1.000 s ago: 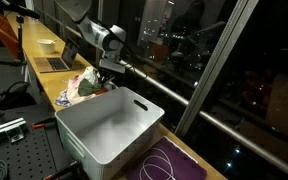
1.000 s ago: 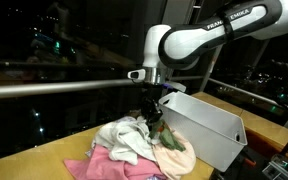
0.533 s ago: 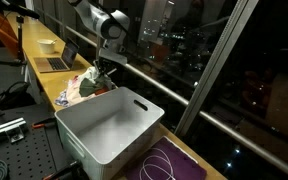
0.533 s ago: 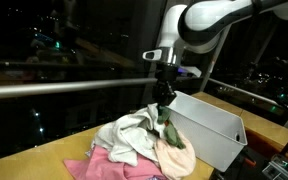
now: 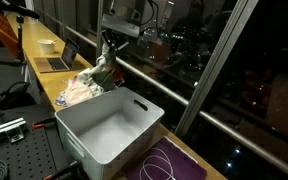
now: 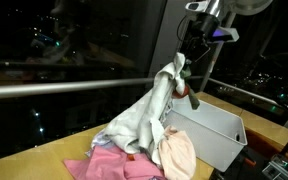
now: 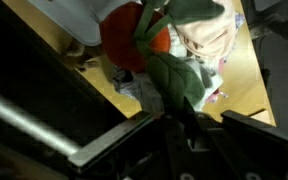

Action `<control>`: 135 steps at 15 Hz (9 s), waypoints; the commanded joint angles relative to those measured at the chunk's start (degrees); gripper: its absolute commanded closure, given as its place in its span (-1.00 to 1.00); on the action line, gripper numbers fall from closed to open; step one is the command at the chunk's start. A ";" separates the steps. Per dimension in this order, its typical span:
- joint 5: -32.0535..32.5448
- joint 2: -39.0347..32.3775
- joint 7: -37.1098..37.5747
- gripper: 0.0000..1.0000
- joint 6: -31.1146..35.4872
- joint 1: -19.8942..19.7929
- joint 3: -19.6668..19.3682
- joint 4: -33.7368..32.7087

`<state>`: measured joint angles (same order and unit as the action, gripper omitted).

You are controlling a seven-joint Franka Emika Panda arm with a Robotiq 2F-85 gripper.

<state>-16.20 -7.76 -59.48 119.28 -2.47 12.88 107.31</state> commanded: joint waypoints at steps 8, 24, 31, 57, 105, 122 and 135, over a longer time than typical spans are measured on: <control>-4.81 20.10 -9.41 0.94 -9.53 -2.60 -19.04 -1.93; -3.74 22.38 -10.01 0.94 -9.91 0.42 -21.65 0.33; -3.12 22.54 -9.26 -0.13 -10.25 0.73 -21.09 4.52; 23.87 3.93 8.02 -1.00 23.40 12.17 -3.59 23.37; 9.89 0.13 4.44 0.89 14.22 3.73 5.15 13.01; 8.42 13.94 -0.46 0.89 -8.13 0.33 -19.09 -13.43; 9.03 8.96 -1.21 0.89 -7.29 -0.79 -18.93 -11.53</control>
<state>-6.95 1.78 -60.29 112.52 -3.00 -6.85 96.65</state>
